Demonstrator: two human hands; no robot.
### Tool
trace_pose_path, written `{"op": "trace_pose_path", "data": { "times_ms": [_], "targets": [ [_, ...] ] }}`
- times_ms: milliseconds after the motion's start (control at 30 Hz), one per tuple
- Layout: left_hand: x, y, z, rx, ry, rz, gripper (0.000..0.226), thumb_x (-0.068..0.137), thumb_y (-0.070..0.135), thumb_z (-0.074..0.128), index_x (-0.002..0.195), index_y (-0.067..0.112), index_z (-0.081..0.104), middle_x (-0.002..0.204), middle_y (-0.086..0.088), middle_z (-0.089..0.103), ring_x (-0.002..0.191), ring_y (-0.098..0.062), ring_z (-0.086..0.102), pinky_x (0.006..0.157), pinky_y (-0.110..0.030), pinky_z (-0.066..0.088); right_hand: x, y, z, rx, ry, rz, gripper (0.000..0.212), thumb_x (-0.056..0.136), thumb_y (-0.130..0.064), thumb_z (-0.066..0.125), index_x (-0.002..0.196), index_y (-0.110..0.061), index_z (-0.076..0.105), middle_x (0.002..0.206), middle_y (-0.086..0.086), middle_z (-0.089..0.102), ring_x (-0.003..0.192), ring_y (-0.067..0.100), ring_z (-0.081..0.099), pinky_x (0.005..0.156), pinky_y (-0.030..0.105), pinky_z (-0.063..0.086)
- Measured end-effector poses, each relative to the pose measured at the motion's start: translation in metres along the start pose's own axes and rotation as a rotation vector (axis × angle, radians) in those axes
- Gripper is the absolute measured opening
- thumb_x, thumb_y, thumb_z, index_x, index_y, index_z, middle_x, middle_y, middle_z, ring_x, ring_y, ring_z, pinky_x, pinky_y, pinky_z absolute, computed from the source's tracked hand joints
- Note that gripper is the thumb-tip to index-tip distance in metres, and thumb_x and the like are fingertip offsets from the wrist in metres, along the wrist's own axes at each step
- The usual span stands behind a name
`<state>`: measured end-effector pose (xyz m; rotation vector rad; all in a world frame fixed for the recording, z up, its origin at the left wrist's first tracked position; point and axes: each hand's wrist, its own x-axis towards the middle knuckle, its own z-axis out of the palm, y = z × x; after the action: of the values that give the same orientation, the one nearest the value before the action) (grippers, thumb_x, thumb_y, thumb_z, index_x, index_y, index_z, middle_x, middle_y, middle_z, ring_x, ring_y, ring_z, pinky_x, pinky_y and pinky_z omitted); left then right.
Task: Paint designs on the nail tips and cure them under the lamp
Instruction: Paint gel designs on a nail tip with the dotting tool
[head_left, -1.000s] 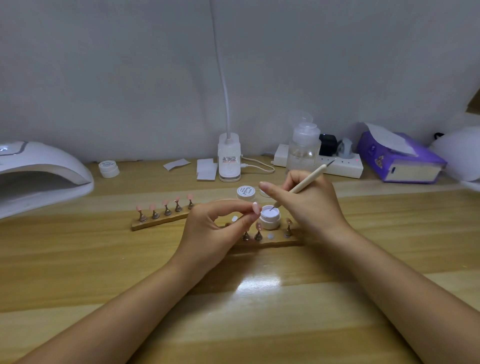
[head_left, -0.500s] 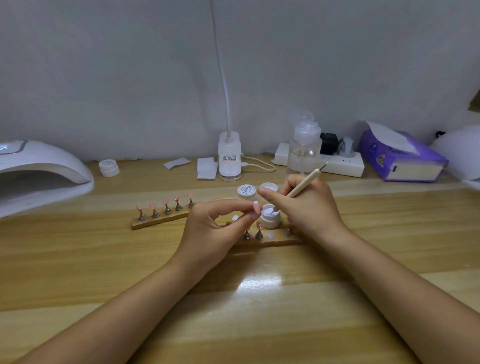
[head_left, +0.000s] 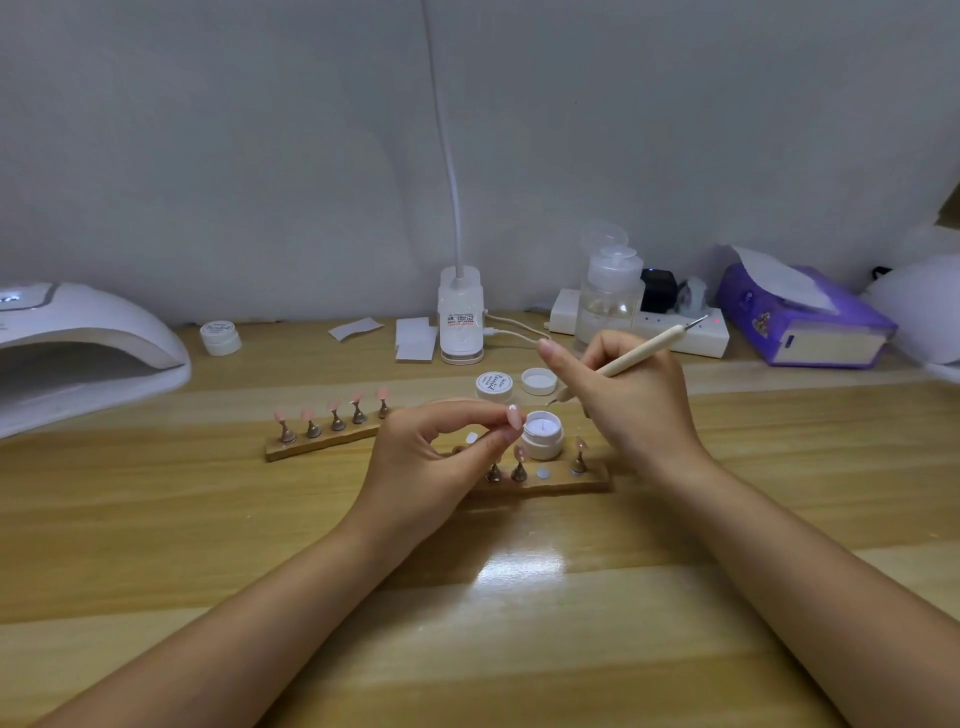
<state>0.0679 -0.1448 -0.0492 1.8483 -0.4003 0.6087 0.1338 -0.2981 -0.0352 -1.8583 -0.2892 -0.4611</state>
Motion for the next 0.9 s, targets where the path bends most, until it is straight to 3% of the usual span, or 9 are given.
{"op": "trace_pose_path", "data": {
  "times_ms": [267,433,567,733,900],
  "targets": [
    [0.0,0.0,0.0,-0.003,-0.003,-0.002,0.016,0.071,0.022,0.066,0.086,0.023,0.07,0.085,0.011,0.071,0.085,-0.001,0.066,0.079,-0.013,0.047,0.0,-0.003,-0.001,-0.021,-0.003,-0.012,0.043,0.078,-0.042,0.067,0.053,-0.013,0.048,0.04,-0.007,0.052,0.044,0.005,0.051,0.055,0.028,0.045],
    [0.0,-0.001,0.0,-0.003,-0.001,0.011,0.018,0.071,0.022,0.067,0.088,0.022,0.07,0.085,0.011,0.071,0.085,-0.001,0.066,0.078,-0.013,0.048,-0.003,-0.005,0.0,-0.063,-0.031,-0.024,0.042,0.081,-0.04,0.065,0.051,-0.017,0.046,0.044,-0.002,0.053,0.049,0.016,0.054,0.059,0.04,0.049],
    [0.0,-0.002,0.0,-0.008,0.004,0.008,0.017,0.07,0.022,0.067,0.087,0.023,0.071,0.082,0.015,0.07,0.083,0.0,0.066,0.077,-0.013,0.048,-0.003,-0.006,-0.001,-0.038,-0.02,-0.016,0.042,0.083,-0.04,0.063,0.052,-0.016,0.047,0.04,-0.006,0.052,0.045,0.008,0.052,0.054,0.03,0.045],
    [0.0,-0.002,0.0,-0.023,0.018,-0.015,0.019,0.069,0.023,0.068,0.087,0.019,0.072,0.082,0.011,0.072,0.074,0.001,0.066,0.073,-0.021,0.053,-0.003,-0.014,0.0,0.233,-0.067,-0.004,0.032,0.089,-0.03,0.058,0.063,-0.01,0.061,0.043,-0.002,0.058,0.04,0.0,0.05,0.047,0.01,0.04],
    [0.0,0.0,0.001,-0.025,0.024,-0.028,0.022,0.07,0.022,0.069,0.089,0.013,0.073,0.082,0.007,0.072,0.075,0.001,0.066,0.074,-0.022,0.053,-0.01,-0.023,0.004,0.493,-0.176,0.077,0.03,0.07,-0.036,0.07,0.054,-0.016,0.056,0.045,-0.005,0.055,0.046,0.005,0.052,0.055,0.019,0.049]
  ]
}}
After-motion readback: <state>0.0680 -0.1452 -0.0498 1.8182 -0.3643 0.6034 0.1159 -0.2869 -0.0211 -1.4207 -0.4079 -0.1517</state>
